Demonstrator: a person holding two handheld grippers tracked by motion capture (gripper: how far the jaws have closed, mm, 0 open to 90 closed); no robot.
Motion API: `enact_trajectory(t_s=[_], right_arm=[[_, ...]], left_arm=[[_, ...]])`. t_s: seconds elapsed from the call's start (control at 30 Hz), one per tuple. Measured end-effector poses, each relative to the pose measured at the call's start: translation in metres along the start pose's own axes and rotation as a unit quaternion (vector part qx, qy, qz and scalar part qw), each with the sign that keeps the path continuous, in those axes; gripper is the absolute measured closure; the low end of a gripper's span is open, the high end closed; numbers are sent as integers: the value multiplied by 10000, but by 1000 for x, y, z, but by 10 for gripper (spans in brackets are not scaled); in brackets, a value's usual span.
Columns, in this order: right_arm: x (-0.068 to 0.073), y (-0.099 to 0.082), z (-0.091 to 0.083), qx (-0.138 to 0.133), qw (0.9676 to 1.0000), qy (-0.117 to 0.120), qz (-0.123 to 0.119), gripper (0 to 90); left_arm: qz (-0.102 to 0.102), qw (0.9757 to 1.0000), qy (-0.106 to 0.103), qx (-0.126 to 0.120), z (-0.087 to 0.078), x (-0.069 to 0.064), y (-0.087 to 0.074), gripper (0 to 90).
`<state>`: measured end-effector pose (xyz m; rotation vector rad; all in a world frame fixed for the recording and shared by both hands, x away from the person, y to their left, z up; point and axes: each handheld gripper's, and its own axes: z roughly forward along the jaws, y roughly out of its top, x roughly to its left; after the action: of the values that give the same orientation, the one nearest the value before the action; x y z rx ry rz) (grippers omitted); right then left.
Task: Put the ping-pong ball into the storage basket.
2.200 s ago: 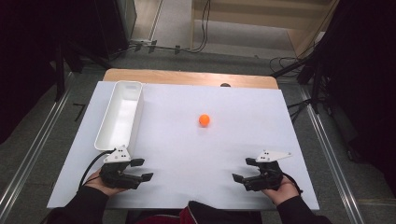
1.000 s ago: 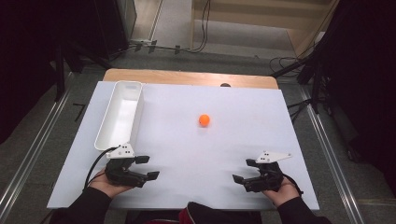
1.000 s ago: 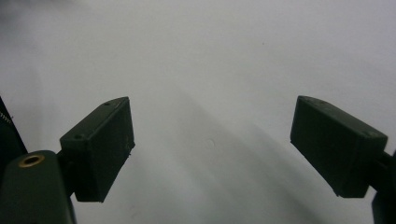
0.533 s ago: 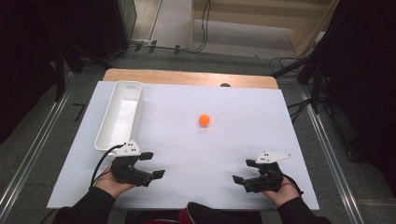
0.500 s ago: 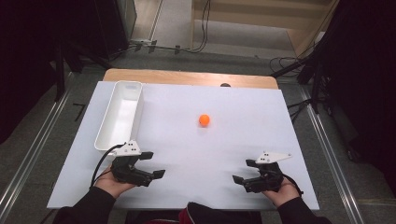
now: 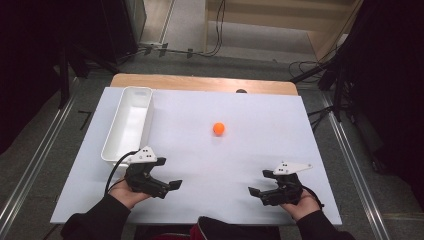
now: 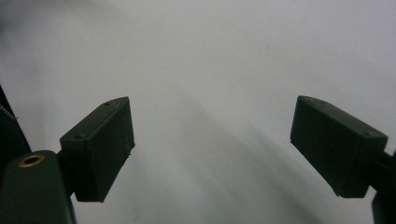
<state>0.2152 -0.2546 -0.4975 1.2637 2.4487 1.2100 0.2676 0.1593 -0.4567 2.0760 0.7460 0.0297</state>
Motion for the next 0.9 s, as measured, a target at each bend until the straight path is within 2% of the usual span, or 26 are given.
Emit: enact_trajectory(t_s=[0.07, 0.13, 0.3, 0.7, 0.8, 0.9], right_arm=[[1, 0, -1, -72, 10000, 39, -19, 122], [2, -1, -1, -37, 10000, 38, -16, 123], [1, -1, -1, -24, 10000, 23, -25, 122], [2, -3, -3, -21, 10000, -24, -27, 122], [2, -3, -4, -72, 10000, -31, 12, 123], [2, -3, -4, -30, 10000, -13, -7, 122]], left_arm=[[5, 10000, 6, -5, 2, 0, 2, 7], [39, 9999, 93, 25, 4, 0, 4, 0], [124, 9998, 115, 67, 6, -1, 7, 0], [112, 9997, 205, 108, 17, -1, 19, 0], [204, 9991, 314, 222, 22, -2, 23, 0], [205, 9991, 266, 244, 24, -2, 26, 0]])
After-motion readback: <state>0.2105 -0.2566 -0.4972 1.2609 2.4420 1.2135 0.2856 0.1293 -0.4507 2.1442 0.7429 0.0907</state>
